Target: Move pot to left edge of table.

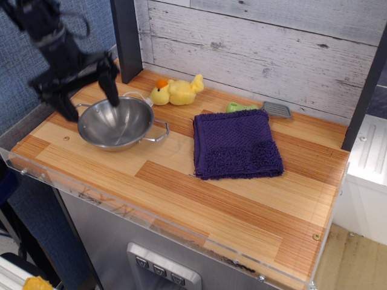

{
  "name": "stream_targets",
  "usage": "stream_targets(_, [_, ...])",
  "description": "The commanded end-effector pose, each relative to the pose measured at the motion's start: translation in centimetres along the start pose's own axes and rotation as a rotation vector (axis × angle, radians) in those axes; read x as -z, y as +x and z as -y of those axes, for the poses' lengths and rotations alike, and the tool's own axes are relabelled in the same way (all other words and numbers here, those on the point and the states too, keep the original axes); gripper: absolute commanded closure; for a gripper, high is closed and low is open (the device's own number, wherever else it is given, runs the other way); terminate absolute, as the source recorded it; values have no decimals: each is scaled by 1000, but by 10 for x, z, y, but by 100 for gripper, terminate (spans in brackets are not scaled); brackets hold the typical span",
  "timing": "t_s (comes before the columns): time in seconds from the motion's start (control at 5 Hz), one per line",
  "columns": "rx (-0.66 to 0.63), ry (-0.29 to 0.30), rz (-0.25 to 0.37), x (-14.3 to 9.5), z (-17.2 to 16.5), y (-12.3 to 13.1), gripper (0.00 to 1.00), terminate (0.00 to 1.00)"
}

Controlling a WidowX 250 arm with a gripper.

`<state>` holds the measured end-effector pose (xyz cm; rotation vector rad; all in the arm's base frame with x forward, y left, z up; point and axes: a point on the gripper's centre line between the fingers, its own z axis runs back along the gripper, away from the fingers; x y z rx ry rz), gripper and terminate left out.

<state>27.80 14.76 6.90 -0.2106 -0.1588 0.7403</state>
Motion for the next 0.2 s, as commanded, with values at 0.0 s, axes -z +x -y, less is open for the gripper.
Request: stream_targets(0.0, [142,-10,116,-66,29,-1,0,100])
